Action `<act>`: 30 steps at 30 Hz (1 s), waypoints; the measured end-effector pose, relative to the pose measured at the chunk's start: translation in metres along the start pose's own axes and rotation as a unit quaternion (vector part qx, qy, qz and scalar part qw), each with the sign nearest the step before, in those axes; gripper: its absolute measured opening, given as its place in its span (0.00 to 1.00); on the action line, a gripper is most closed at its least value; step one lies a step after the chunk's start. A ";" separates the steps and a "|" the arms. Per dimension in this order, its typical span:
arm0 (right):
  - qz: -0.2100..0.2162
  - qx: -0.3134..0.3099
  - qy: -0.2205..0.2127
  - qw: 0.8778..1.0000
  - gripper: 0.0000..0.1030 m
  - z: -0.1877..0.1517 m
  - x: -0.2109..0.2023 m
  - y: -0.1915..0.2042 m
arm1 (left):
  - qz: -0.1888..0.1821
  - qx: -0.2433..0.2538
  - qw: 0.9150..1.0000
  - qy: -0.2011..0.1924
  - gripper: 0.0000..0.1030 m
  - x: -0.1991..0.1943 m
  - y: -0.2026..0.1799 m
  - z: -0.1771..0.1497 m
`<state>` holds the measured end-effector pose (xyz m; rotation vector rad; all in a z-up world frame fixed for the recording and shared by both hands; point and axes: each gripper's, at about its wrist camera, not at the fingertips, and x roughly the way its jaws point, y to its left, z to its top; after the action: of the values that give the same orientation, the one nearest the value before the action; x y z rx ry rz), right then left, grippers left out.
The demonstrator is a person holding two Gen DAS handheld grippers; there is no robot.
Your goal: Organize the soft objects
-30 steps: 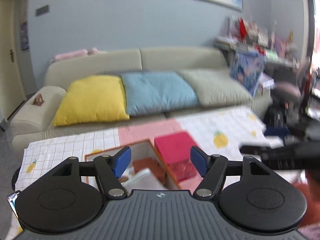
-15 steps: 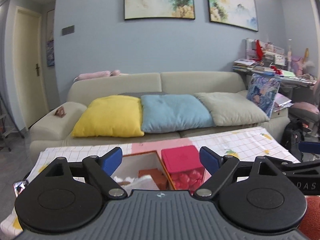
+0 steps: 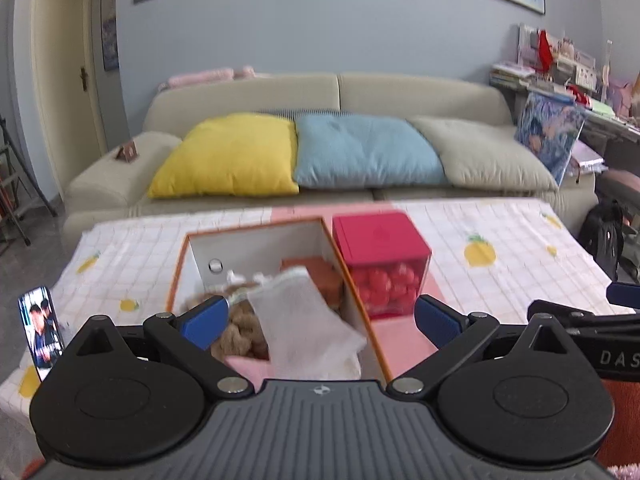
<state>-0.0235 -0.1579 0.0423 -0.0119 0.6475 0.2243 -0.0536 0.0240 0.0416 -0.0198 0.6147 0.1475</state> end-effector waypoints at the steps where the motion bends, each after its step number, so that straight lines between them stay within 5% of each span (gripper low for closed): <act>1: 0.001 0.001 0.005 1.000 0.97 -0.001 0.002 0.000 | -0.002 -0.001 1.000 0.006 1.00 0.001 0.000 -0.002; 30: 0.002 -0.008 0.017 1.000 0.97 -0.004 0.008 0.008 | -0.009 0.002 1.000 0.024 1.00 0.003 0.000 -0.003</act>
<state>-0.0217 -0.1487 0.0345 -0.0305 0.6803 0.2328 -0.0527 0.0239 0.0377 -0.0245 0.6632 0.1282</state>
